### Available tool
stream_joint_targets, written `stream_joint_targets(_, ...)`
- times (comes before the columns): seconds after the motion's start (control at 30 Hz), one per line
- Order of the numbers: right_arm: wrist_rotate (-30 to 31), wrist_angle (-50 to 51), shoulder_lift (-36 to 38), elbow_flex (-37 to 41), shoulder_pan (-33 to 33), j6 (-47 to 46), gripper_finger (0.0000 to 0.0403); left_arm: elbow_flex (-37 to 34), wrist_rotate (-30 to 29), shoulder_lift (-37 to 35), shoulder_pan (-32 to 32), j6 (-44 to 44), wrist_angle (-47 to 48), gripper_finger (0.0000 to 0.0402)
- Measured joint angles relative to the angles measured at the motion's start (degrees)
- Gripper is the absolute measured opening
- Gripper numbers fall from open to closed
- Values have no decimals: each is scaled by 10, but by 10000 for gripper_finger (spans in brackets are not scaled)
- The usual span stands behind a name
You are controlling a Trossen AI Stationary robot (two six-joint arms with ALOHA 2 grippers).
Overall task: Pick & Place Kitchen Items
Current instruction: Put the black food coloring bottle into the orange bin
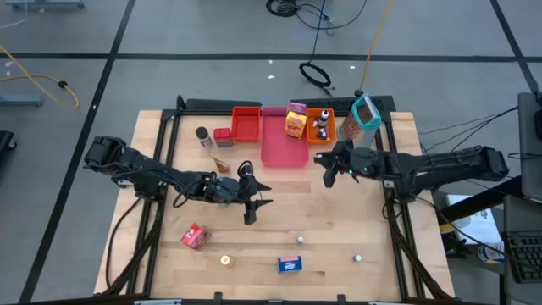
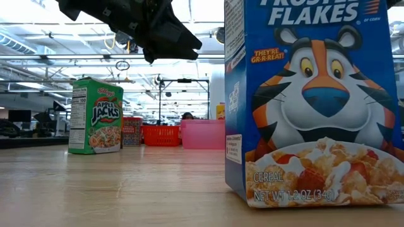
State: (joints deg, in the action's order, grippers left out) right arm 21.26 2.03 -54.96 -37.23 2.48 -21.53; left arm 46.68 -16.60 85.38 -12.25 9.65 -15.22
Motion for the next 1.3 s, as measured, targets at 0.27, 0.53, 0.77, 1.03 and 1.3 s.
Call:
stream_joint_targets(0.27, 0, -5, -4, -1, 88, 19, 59, 0, 0, 0, 0, 0, 0, 186)
stream_joint_targets(0.53, -2, -18, -35, -2, 164, 32, 59, 0, 0, 0, 3, -5, -19, 186)
stream_joint_targets(0.77, -3, -91, -76, -2, 206, 47, 59, 0, 0, 0, 3, -26, -39, 186)
stream_joint_targets(1.03, -4, -115, -125, -13, 239, 58, 59, 0, 0, 0, 3, -51, -63, 186)
stream_joint_targets(1.3, -4, -117, -186, -59, 261, 77, 59, 0, 1, 0, 6, -63, -76, 186)
